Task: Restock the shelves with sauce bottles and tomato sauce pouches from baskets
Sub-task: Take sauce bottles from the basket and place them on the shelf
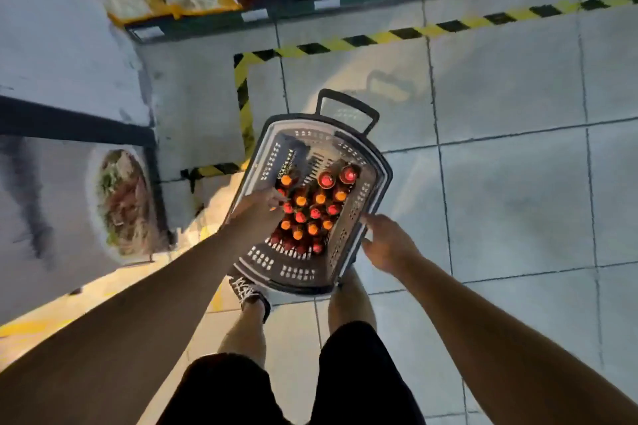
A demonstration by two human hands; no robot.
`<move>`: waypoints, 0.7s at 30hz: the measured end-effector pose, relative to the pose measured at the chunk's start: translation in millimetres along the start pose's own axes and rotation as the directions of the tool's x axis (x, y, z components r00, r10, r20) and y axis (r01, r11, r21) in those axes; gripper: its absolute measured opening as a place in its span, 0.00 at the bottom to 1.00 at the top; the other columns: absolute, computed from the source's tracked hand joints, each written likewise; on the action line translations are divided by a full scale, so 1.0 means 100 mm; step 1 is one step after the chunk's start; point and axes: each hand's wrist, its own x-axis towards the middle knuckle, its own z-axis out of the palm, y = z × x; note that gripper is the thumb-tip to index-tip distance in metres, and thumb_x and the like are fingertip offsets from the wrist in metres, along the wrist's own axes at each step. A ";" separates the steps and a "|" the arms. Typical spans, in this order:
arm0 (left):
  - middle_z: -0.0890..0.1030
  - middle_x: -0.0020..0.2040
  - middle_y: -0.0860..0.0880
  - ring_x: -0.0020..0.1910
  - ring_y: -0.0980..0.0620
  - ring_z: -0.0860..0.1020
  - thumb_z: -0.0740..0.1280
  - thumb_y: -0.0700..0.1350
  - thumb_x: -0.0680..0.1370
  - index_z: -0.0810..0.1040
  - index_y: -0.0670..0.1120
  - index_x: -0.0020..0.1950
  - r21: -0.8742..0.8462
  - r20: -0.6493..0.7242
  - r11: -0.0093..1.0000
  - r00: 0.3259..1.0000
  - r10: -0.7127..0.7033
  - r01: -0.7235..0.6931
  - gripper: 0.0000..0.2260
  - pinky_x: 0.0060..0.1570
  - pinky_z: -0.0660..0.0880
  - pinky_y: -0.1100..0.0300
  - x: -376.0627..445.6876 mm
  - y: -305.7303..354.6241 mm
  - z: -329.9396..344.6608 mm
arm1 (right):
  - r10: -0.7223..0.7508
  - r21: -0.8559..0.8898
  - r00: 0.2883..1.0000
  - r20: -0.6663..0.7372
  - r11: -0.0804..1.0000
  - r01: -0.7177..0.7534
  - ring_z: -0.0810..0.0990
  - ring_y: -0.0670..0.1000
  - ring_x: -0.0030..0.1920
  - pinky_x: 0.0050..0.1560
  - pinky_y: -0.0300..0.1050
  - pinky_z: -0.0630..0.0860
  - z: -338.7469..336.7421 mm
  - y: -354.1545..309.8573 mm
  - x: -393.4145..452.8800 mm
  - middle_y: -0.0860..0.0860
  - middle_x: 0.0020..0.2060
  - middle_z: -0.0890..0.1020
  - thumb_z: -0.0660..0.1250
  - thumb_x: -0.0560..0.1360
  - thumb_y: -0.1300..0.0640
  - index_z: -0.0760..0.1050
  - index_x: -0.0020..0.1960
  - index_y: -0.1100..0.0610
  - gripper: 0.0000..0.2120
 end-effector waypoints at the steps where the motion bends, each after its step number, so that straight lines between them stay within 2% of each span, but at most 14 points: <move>1: 0.82 0.56 0.50 0.50 0.49 0.83 0.69 0.47 0.81 0.81 0.53 0.61 0.021 0.000 1.000 1.000 -0.015 0.015 0.10 0.47 0.78 0.59 0.18 -0.02 0.16 | -0.022 -0.005 1.000 -0.011 1.000 0.022 0.78 0.55 0.66 0.64 0.48 0.76 -0.11 -0.06 0.25 0.54 0.68 0.79 0.64 0.79 0.58 0.74 0.73 0.50 0.22; 4: 0.83 0.59 0.48 0.55 0.48 0.83 0.69 0.46 0.81 0.81 0.50 0.64 0.044 -0.003 0.999 1.000 -0.020 0.020 0.12 0.56 0.80 0.54 0.71 0.01 0.57 | -0.096 -0.036 0.995 -0.034 0.995 0.095 0.82 0.59 0.59 0.56 0.52 0.81 -0.23 -0.16 1.00 0.55 0.60 0.83 0.63 0.76 0.60 0.75 0.66 0.48 0.20; 7: 0.82 0.62 0.48 0.57 0.48 0.82 0.68 0.46 0.80 0.80 0.51 0.66 0.077 0.022 0.997 1.000 0.001 -0.002 0.14 0.60 0.79 0.53 1.29 -0.01 0.97 | -0.145 -0.146 0.989 -0.018 0.979 0.141 0.79 0.60 0.60 0.56 0.54 0.81 -0.11 -0.15 1.64 0.55 0.58 0.81 0.64 0.74 0.57 0.76 0.63 0.48 0.19; 10: 0.84 0.58 0.46 0.56 0.46 0.83 0.67 0.46 0.77 0.80 0.54 0.65 0.142 0.039 0.985 0.995 0.096 -0.100 0.16 0.55 0.79 0.55 1.87 -0.04 1.29 | -0.154 -0.275 0.988 -0.012 0.950 0.145 0.77 0.61 0.63 0.57 0.53 0.78 0.10 -0.03 2.12 0.58 0.61 0.78 0.63 0.78 0.59 0.75 0.67 0.55 0.17; 13: 0.84 0.56 0.43 0.55 0.43 0.83 0.66 0.48 0.74 0.80 0.48 0.64 0.171 0.108 0.969 0.981 0.163 -0.180 0.19 0.56 0.79 0.51 2.29 -0.10 1.55 | -0.125 -0.429 0.988 0.092 0.890 0.152 0.76 0.65 0.64 0.60 0.56 0.77 0.29 0.10 2.44 0.65 0.69 0.70 0.65 0.80 0.58 0.63 0.76 0.59 0.25; 15: 0.84 0.54 0.42 0.54 0.42 0.82 0.64 0.48 0.75 0.81 0.45 0.62 0.202 0.129 0.956 0.974 0.188 -0.211 0.18 0.55 0.79 0.49 2.50 -0.21 1.69 | -0.092 -0.467 0.983 0.158 0.870 0.157 0.75 0.66 0.66 0.61 0.58 0.77 0.39 0.12 2.59 0.67 0.72 0.64 0.66 0.81 0.57 0.58 0.78 0.58 0.29; 18: 0.84 0.50 0.43 0.49 0.42 0.82 0.59 0.46 0.78 0.78 0.48 0.61 0.219 0.091 0.949 0.973 0.211 -0.227 0.15 0.50 0.80 0.48 2.74 -0.41 1.90 | -0.076 -0.523 0.983 0.167 0.838 0.153 0.74 0.63 0.68 0.61 0.59 0.77 0.51 0.14 2.82 0.65 0.72 0.65 0.65 0.81 0.57 0.62 0.76 0.57 0.25; 21: 0.82 0.46 0.44 0.45 0.43 0.81 0.60 0.41 0.82 0.78 0.48 0.61 0.231 0.073 0.953 0.981 0.182 -0.194 0.11 0.42 0.74 0.55 2.79 -0.41 2.01 | -0.107 -0.622 0.990 0.089 0.771 0.139 0.75 0.62 0.67 0.60 0.57 0.76 0.61 0.21 3.00 0.63 0.68 0.72 0.64 0.82 0.56 0.67 0.74 0.59 0.22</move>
